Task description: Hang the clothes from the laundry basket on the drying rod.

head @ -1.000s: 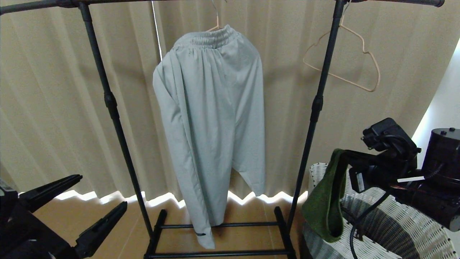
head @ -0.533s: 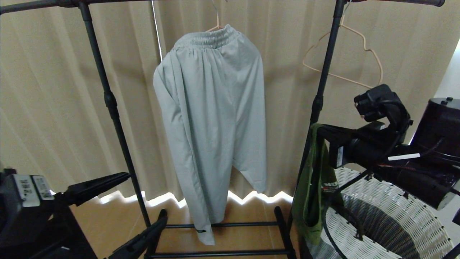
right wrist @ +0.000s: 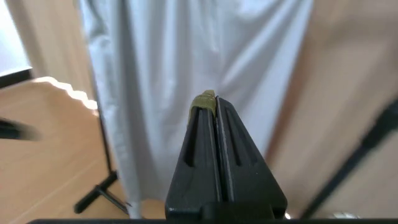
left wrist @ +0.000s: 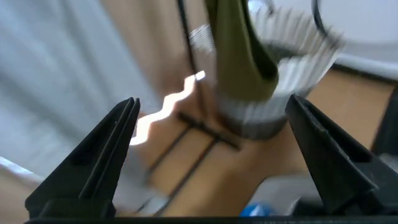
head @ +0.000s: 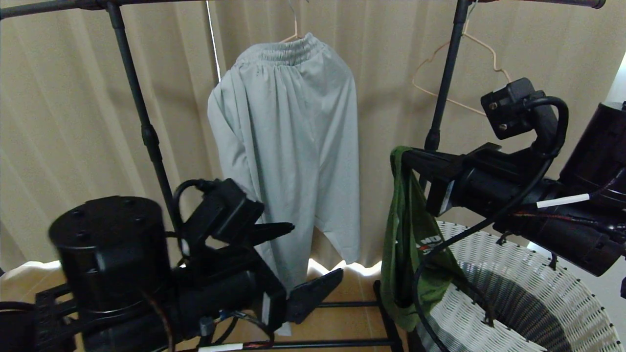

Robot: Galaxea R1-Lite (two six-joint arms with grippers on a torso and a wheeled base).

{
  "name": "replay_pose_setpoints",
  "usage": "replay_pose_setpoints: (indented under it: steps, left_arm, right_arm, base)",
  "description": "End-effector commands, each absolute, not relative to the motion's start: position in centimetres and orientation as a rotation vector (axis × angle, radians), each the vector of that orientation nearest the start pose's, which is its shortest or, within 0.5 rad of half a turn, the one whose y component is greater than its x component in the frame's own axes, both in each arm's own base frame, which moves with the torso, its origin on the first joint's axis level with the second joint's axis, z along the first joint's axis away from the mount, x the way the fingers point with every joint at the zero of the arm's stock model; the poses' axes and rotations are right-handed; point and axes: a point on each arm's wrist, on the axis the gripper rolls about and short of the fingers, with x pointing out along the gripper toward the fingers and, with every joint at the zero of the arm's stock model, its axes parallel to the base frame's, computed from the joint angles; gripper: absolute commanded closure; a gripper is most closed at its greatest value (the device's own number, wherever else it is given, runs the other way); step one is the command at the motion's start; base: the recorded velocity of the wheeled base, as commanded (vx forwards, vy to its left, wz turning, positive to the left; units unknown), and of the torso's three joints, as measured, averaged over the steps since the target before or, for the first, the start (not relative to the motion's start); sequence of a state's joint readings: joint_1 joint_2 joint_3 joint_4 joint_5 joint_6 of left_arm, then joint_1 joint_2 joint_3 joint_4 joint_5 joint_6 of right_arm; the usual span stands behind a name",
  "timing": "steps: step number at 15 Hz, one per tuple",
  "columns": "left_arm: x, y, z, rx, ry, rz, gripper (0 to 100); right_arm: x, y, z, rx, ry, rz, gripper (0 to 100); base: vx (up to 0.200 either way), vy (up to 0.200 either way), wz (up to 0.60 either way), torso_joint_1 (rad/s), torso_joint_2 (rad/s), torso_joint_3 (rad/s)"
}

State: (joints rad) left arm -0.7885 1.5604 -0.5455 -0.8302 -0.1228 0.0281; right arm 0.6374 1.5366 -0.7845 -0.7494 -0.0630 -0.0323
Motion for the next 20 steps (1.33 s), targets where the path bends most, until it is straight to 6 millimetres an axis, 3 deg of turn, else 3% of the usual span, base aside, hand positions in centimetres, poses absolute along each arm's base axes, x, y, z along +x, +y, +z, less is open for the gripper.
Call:
replay_pose_setpoints:
  steps: [1,6,12,18,20]
  left_arm:
    - [20.0,-21.8,15.3,0.069,0.245,-0.932,0]
    - [21.5,-24.3,13.8,0.013,0.300,-0.923,0]
    - [24.2,-26.3,11.7,-0.016,0.342,-0.830,0]
    - [23.1,-24.9,8.8,0.079,0.443,-0.775,0]
    - [22.7,-24.5,8.7,0.089,0.450,-0.776,0]
  right_arm:
    - [21.5,16.9,24.0,-0.026,-0.024,0.609,100]
    - [20.8,18.0,24.5,-0.019,-0.040,0.661,100]
    - [20.5,17.7,24.5,-0.018,-0.043,0.662,100]
    - [20.1,17.0,25.6,-0.006,-0.078,0.647,100]
    - [20.2,16.8,25.6,-0.005,-0.080,0.638,100]
  base:
    - [0.000,0.000,0.00,0.000,0.00,0.000]
    - [0.000,0.000,0.00,0.000,0.00,0.000]
    - [0.000,0.000,0.00,0.000,0.00,0.000]
    - [0.000,0.000,0.00,0.000,0.00,0.000]
    - [0.000,0.000,0.00,0.000,0.00,0.000]
